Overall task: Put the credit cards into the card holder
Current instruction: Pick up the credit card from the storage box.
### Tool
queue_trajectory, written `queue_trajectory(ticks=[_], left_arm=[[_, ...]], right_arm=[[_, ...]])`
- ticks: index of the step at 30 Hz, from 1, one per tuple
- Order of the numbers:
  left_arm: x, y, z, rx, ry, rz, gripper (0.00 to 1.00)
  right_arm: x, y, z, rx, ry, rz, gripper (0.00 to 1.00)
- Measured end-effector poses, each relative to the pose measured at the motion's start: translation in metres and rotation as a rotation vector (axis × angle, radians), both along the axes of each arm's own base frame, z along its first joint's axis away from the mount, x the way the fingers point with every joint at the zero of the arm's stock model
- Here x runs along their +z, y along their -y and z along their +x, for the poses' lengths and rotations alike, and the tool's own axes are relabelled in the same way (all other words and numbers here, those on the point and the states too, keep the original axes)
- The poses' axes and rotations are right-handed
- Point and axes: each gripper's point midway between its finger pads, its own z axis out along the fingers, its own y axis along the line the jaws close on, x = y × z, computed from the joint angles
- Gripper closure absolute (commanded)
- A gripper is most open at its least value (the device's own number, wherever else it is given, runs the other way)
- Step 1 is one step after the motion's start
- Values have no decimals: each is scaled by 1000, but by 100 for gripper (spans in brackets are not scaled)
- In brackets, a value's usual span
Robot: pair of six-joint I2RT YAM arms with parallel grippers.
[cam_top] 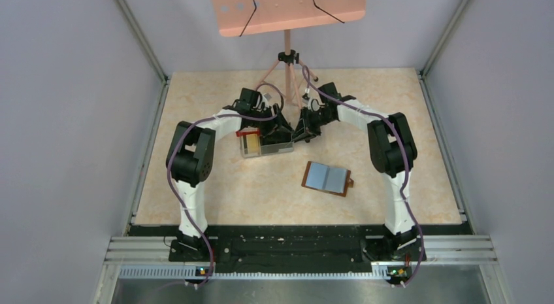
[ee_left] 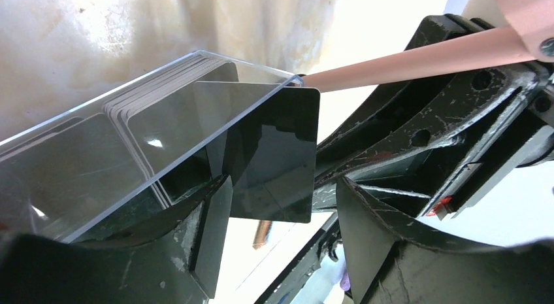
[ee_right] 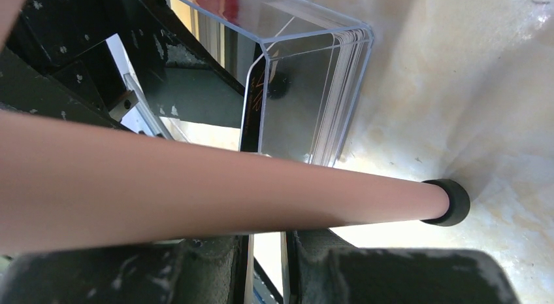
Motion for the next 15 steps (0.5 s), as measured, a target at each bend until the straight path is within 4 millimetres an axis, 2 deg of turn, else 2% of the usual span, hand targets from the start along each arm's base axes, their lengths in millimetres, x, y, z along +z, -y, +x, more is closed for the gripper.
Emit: queue_trajectory(ticks=[5,8,15], left_arm=[[1,-1,3,11,1,-10,36],[1,-2,3,14,0,-7,40],[1,-2,2,8,-3,-10,61]], right_arm=[[1,-4,4,-9,10,34,99],[0,-6,5,-12,14,52,96],[-2,-9,3,-14,9,91,95]])
